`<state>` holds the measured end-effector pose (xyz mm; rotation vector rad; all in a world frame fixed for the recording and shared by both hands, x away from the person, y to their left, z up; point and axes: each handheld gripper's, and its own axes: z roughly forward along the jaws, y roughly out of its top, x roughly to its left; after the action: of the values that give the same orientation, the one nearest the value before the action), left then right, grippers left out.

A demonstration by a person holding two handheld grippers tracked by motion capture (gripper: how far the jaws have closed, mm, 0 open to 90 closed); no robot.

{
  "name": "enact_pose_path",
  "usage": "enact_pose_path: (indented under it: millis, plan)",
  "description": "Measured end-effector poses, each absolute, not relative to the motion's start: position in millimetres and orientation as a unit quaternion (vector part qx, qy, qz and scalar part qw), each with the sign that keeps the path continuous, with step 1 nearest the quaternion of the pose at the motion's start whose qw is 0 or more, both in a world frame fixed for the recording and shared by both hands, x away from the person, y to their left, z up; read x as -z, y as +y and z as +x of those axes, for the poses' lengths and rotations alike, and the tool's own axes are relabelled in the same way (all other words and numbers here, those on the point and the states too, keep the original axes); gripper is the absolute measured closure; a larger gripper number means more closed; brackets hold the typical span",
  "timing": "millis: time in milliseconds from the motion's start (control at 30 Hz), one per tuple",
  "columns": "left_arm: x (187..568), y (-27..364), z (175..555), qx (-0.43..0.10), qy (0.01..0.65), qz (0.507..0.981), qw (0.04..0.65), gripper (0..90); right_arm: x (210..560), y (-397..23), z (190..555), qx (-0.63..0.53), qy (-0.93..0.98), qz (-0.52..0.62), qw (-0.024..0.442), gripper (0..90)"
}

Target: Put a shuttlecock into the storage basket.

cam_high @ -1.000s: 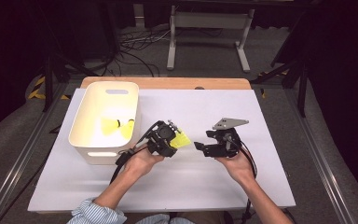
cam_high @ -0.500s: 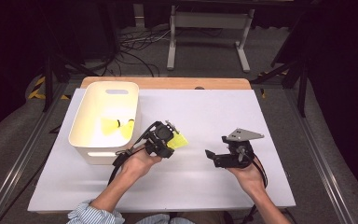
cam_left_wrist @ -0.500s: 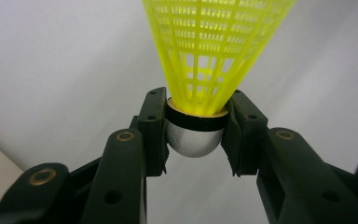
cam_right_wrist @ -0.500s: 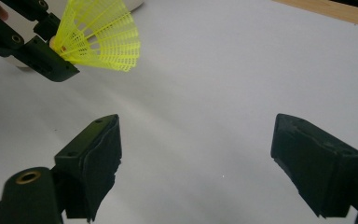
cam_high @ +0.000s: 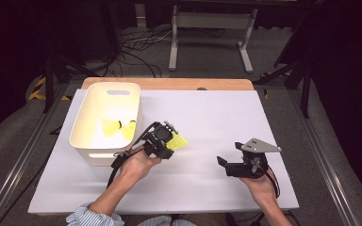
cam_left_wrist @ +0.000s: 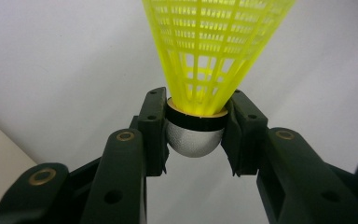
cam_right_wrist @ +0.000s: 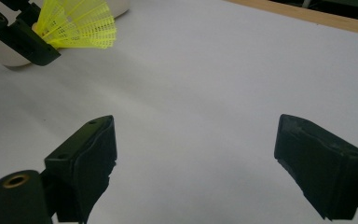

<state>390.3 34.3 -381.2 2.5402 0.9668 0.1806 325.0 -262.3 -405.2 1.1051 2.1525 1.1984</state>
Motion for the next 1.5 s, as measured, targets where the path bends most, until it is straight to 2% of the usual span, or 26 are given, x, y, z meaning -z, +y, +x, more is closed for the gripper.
enact_pose_path:
  millis: [933,1500]
  plan:
    - [365.9,45.0,387.1,-0.060,0.354,0.909,0.210,64.2,425.1,-302.2,310.9,-0.450,0.733,0.438,0.262,11.4]
    - [355.4,48.6,386.0,-0.060,0.362,0.905,0.215,64.2,440.3,-310.8,304.0,-0.458,0.715,0.453,0.272,10.7]
